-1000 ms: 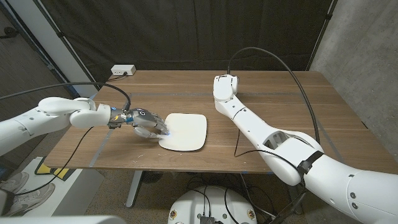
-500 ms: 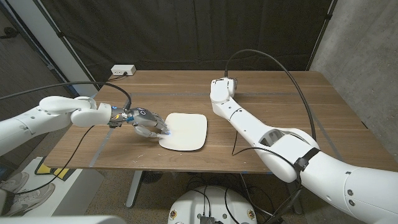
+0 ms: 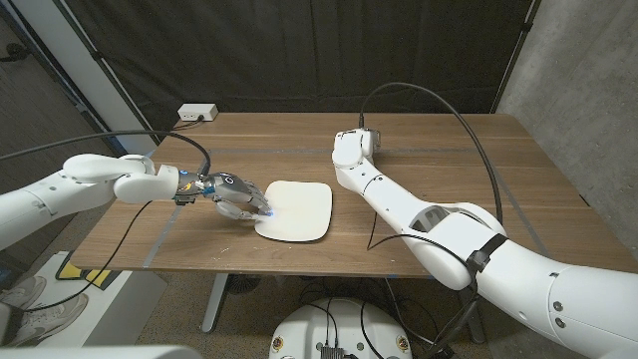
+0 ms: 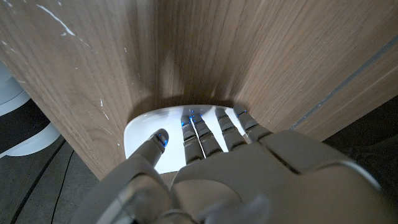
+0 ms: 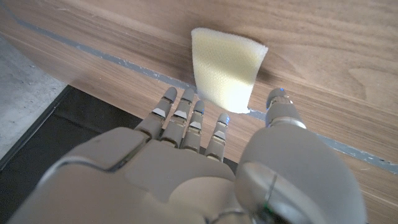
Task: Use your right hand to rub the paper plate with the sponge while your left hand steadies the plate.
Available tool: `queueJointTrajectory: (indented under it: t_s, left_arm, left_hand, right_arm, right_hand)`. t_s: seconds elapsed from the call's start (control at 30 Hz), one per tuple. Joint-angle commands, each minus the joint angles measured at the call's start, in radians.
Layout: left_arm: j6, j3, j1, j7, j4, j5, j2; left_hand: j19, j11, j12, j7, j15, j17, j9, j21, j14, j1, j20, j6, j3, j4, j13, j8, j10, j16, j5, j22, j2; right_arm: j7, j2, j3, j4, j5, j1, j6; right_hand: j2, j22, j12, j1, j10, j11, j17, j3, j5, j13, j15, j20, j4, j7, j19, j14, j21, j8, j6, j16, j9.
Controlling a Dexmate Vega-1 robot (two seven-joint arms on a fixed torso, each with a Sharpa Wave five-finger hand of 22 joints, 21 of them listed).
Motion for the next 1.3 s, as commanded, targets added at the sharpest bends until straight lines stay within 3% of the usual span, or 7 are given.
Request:
queueJointTrajectory:
  t_s: [0.03, 0.3, 0.63, 0.77, 0.9, 1.03, 1.3]
  left_arm:
    - [-0.007, 0.004, -0.01, -0.065, 0.007, 0.002, -0.008]
    - [-0.021, 0.009, -0.024, -0.066, 0.024, 0.006, -0.019]
    - [-0.024, 0.01, -0.034, -0.066, 0.041, -0.001, -0.027]
    - [-0.025, 0.012, -0.036, -0.068, 0.043, -0.004, -0.027]
    - [-0.028, 0.015, -0.039, -0.073, 0.048, -0.004, -0.03]
    - [-0.027, 0.015, -0.041, -0.073, 0.048, -0.001, -0.031]
    - [-0.029, 0.017, -0.043, -0.072, 0.047, 0.002, -0.034]
  left_hand:
    - [0.008, 0.025, 0.004, 0.062, -0.122, 0.001, 0.037, 0.001, 0.003, 0.009, -0.006, 0.083, 0.006, -0.001, 0.005, 0.003, 0.022, 0.001, 0.006, 0.004, 0.003]
    - [0.009, 0.027, 0.004, 0.06, -0.122, 0.001, 0.037, 0.001, 0.002, 0.007, -0.007, 0.082, 0.008, -0.001, 0.005, 0.002, 0.024, 0.0, 0.006, 0.004, 0.003]
    - [0.009, 0.025, 0.003, 0.059, -0.122, 0.001, 0.037, 0.0, 0.002, 0.004, -0.007, 0.082, 0.01, 0.001, 0.005, 0.002, 0.024, 0.0, 0.006, 0.004, 0.003]
    - [0.009, 0.025, 0.003, 0.06, -0.121, 0.001, 0.037, 0.0, 0.003, 0.003, -0.008, 0.081, 0.01, 0.001, 0.005, 0.001, 0.024, 0.0, 0.006, 0.004, 0.003]
    - [0.009, 0.026, 0.003, 0.058, -0.122, 0.001, 0.037, 0.0, 0.001, 0.002, -0.007, 0.079, 0.011, 0.002, 0.005, 0.0, 0.023, -0.001, 0.006, 0.004, 0.003]
    - [0.008, 0.026, 0.003, 0.058, -0.122, 0.002, 0.037, -0.001, 0.001, 0.001, -0.007, 0.078, 0.012, 0.002, 0.005, 0.0, 0.022, -0.001, 0.006, 0.004, 0.003]
    - [0.008, 0.026, 0.001, 0.055, -0.122, 0.002, 0.037, -0.001, 0.0, -0.001, -0.007, 0.072, 0.014, 0.003, 0.005, -0.002, 0.019, -0.001, 0.005, 0.004, 0.003]
  right_arm:
    - [-0.011, 0.027, 0.008, 0.041, 0.028, -0.001, -0.039]
    - [-0.134, 0.042, 0.038, 0.053, 0.082, -0.016, -0.046]
    - [-0.199, 0.062, 0.031, 0.179, 0.128, 0.038, -0.023]
    - [-0.247, 0.062, 0.032, 0.196, 0.147, 0.035, -0.012]
    - [-0.354, 0.043, 0.039, 0.133, 0.16, -0.019, 0.0]
    - [-0.441, 0.03, 0.048, 0.094, 0.174, -0.054, 0.014]
    - [-0.512, 0.019, 0.059, 0.042, 0.187, -0.085, 0.009]
  right_hand:
    - [0.009, 0.006, 0.012, 0.027, 0.026, -0.007, 0.01, 0.001, 0.009, 0.001, -0.067, -0.015, 0.008, 0.0, 0.04, 0.049, 0.025, 0.01, 0.028, 0.02, 0.003]
    - [0.079, 0.056, 0.063, 0.148, 0.176, -0.076, 0.072, -0.021, 0.003, -0.002, -0.164, -0.09, 0.003, 0.0, 0.173, 0.224, 0.144, 0.038, 0.196, 0.109, 0.002]
    - [0.092, 0.079, 0.076, 0.207, 0.219, -0.105, 0.094, -0.03, -0.004, -0.004, -0.174, -0.093, -0.006, -0.001, 0.17, 0.256, 0.181, 0.049, 0.281, 0.124, 0.0]
    - [0.089, 0.11, 0.108, 0.325, 0.326, -0.133, 0.194, -0.068, -0.01, 0.023, -0.181, -0.107, -0.011, 0.001, 0.158, 0.318, 0.237, 0.048, 0.39, 0.239, -0.002]
    - [0.101, 0.139, 0.158, 0.389, 0.454, -0.155, 0.266, -0.093, -0.01, 0.051, -0.188, -0.122, -0.003, 0.011, 0.176, 0.385, 0.301, 0.066, 0.525, 0.33, 0.0]
    - [0.13, 0.171, 0.218, 0.433, 0.593, -0.168, 0.297, -0.1, -0.018, 0.081, -0.192, -0.145, 0.007, 0.044, 0.208, 0.457, 0.384, 0.117, 0.721, 0.361, 0.003]
    - [0.144, 0.185, 0.232, 0.463, 0.628, -0.169, 0.3, -0.09, -0.024, 0.092, -0.192, -0.151, 0.003, 0.053, 0.22, 0.497, 0.425, 0.122, 0.764, 0.361, 0.0]
